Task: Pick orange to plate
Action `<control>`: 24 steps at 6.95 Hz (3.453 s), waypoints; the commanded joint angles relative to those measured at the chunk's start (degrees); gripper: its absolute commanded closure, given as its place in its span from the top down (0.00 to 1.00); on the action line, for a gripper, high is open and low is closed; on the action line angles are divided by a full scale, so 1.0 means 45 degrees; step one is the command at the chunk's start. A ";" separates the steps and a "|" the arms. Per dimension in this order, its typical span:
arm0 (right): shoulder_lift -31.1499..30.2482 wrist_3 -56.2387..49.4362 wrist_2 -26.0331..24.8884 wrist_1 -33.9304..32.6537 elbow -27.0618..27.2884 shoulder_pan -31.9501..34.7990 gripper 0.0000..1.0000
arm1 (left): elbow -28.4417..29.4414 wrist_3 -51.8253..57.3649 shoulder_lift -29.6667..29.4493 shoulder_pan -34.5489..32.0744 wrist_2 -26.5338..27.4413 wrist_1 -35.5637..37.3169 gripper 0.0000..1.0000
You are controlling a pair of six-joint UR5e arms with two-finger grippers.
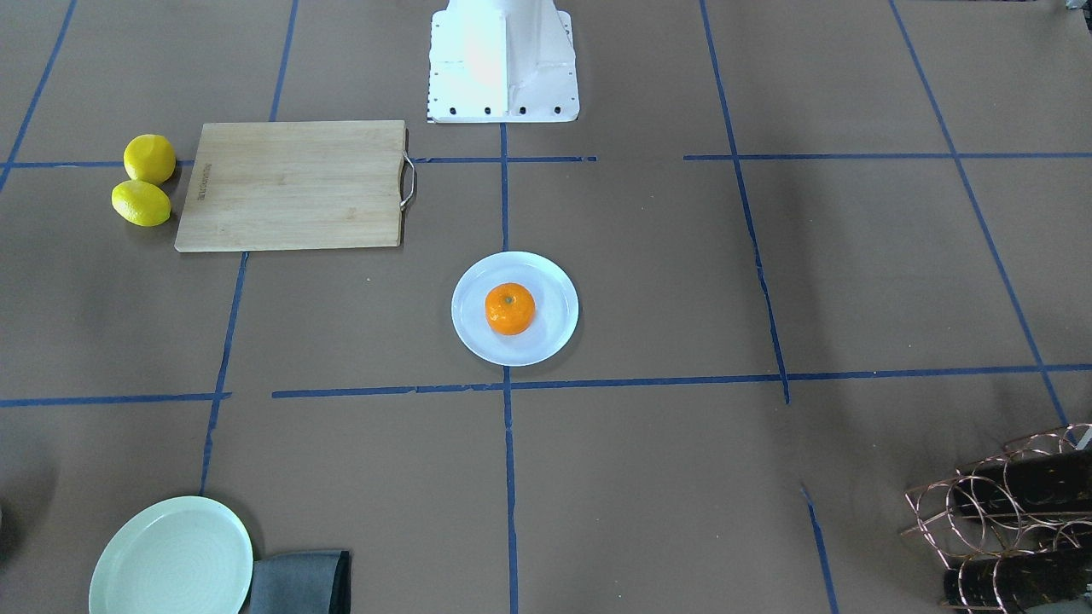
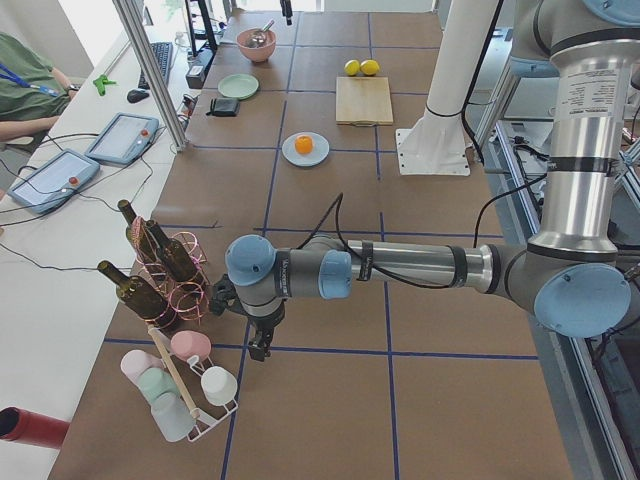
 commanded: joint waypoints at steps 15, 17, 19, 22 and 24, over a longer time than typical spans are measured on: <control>-0.3308 0.1026 0.0721 0.2933 -0.0953 0.3168 1.00 | -0.0010 -0.0115 -0.0147 -0.0206 0.0124 0.0085 1.00; -0.3308 0.1026 0.0701 0.2952 -0.0952 0.3168 1.00 | 0.0049 -0.0134 -0.0166 -0.0206 0.0105 0.0085 1.00; -0.3308 0.1026 0.0681 0.2972 -0.0971 0.3149 1.00 | 0.0068 -0.0134 -0.0166 -0.0206 0.0105 0.0085 1.00; -0.3308 0.1026 0.0701 0.3011 -0.0952 0.3149 1.00 | 0.0088 -0.0134 -0.0147 -0.0206 0.0085 0.0085 1.00; -0.3308 0.1026 0.0701 0.3050 -0.0952 0.3149 1.00 | 0.0108 -0.0174 -0.0128 -0.0206 0.0066 0.0085 1.00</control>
